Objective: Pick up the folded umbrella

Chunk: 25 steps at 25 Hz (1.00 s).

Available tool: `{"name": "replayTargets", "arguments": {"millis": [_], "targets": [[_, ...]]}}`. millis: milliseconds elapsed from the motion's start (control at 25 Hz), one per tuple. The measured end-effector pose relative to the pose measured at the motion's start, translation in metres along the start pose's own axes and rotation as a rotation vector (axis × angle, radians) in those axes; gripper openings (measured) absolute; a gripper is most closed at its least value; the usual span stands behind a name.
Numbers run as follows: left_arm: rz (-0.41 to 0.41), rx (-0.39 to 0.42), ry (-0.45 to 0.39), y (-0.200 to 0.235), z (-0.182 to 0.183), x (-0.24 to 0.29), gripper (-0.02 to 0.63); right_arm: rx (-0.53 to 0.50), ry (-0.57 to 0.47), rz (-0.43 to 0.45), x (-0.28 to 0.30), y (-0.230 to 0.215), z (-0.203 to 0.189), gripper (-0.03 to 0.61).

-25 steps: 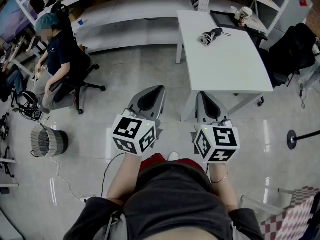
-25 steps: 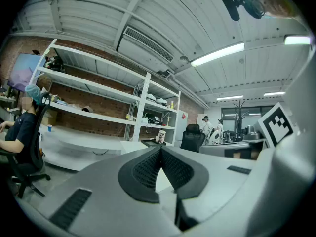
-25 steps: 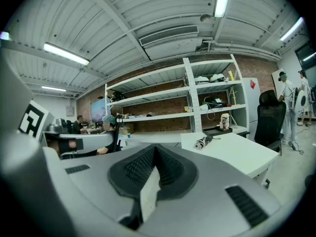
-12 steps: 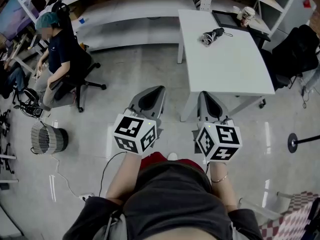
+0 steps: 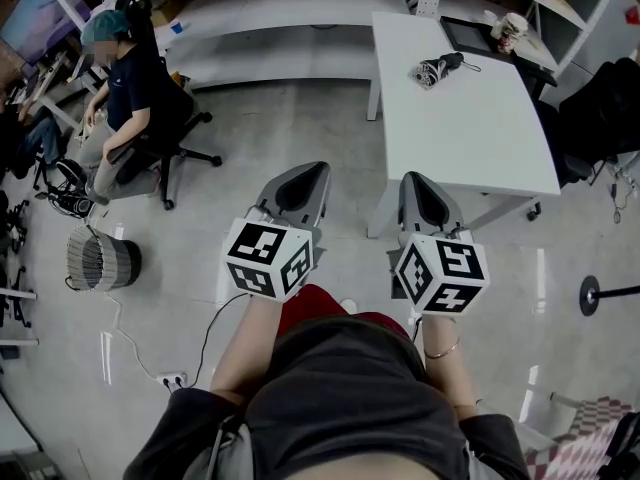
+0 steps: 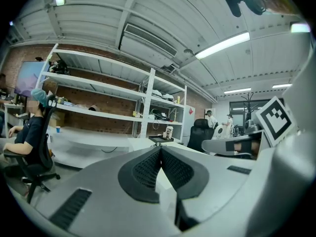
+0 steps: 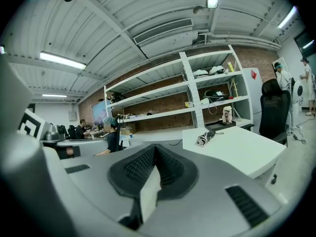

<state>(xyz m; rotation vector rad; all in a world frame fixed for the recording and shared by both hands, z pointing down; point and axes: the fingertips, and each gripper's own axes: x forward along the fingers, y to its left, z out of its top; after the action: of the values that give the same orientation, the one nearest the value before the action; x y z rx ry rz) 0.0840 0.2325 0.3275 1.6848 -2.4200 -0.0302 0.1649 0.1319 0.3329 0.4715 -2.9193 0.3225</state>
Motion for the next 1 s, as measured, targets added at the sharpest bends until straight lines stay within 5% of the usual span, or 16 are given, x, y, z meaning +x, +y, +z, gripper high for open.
{"name": "replayTargets", "arguments": {"millis": [1000], "targets": [[0.008,0.022,-0.01,0.038,0.012,0.052,0.014,0.013,-0.016,-0.022,0.053,-0.023,0.016,0.018]]}}
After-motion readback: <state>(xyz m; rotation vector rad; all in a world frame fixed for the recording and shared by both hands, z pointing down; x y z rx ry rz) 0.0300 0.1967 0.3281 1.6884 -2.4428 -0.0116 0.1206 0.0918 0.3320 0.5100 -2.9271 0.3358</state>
